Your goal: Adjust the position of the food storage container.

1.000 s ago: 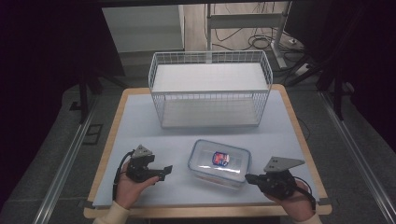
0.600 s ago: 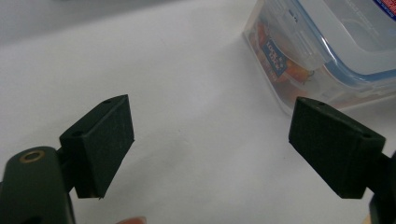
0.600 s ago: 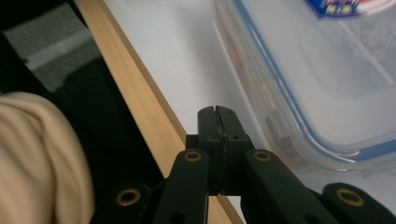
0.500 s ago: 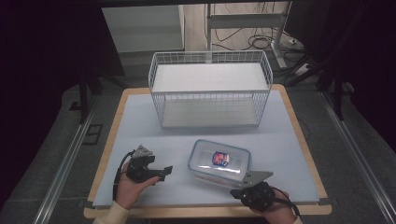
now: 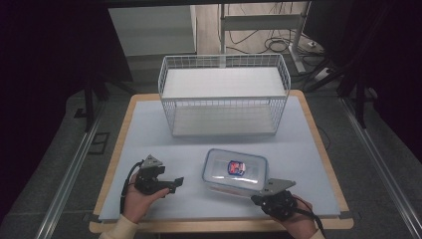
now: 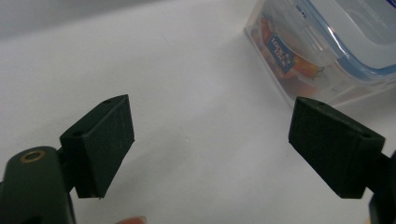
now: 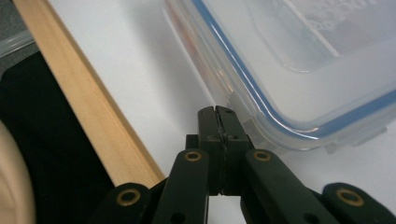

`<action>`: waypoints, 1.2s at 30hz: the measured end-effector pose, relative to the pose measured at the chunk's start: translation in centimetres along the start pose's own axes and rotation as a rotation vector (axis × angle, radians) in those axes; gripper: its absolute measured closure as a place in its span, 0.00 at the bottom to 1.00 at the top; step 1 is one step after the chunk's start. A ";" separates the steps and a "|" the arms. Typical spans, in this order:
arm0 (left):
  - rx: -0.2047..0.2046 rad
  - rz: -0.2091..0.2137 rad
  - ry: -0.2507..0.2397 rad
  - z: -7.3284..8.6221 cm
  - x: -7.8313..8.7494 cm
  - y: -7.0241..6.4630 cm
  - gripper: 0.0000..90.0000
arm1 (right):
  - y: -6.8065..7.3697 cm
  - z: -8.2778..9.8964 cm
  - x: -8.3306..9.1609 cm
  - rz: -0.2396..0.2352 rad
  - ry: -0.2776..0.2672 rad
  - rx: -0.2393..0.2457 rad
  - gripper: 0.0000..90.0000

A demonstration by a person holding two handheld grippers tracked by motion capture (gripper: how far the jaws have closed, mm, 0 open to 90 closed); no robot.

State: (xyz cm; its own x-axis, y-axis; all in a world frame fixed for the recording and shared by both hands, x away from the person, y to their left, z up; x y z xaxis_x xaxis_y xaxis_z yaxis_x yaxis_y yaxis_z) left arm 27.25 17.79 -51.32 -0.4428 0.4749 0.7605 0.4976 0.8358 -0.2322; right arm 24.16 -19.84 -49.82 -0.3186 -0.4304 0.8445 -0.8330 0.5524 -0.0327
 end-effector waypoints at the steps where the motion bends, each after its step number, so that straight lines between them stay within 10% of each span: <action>1: -0.001 0.000 0.001 0.0 0.0 0.0 0.16 | -0.5 0.1 0.1 0.006 -0.007 -0.010 1.00; 14: 0.004 -0.003 0.007 0.0 -0.2 0.0 0.16 | -3.6 0.0 -0.2 0.041 -0.039 -0.079 1.00; 25: 0.007 0.001 -0.006 -0.1 0.2 -0.1 0.16 | -3.4 0.4 1.6 0.012 -0.102 -0.093 1.00; 36: 0.033 0.010 -0.030 -0.7 0.6 -0.4 0.16 | -8.0 1.7 4.6 0.098 -0.174 -0.241 1.00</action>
State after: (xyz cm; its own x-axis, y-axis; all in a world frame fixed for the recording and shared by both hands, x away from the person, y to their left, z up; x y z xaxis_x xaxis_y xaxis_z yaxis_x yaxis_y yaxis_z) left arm 27.28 17.51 -50.37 -0.4600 0.4907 0.7400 0.4771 0.8395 -0.2601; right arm 28.58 -27.43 -46.54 -0.4821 -0.4713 0.7385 -0.6699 0.7416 0.0359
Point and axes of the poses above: each handheld gripper's, and its own axes: x roughly backward along the jaws, z roughly out of its underside, y roughly to its left, the point moved 1 cm from there along -x, roughly forward along the jaws, and after that the axes turned 8 degrees about y, right-handed, at the moved point
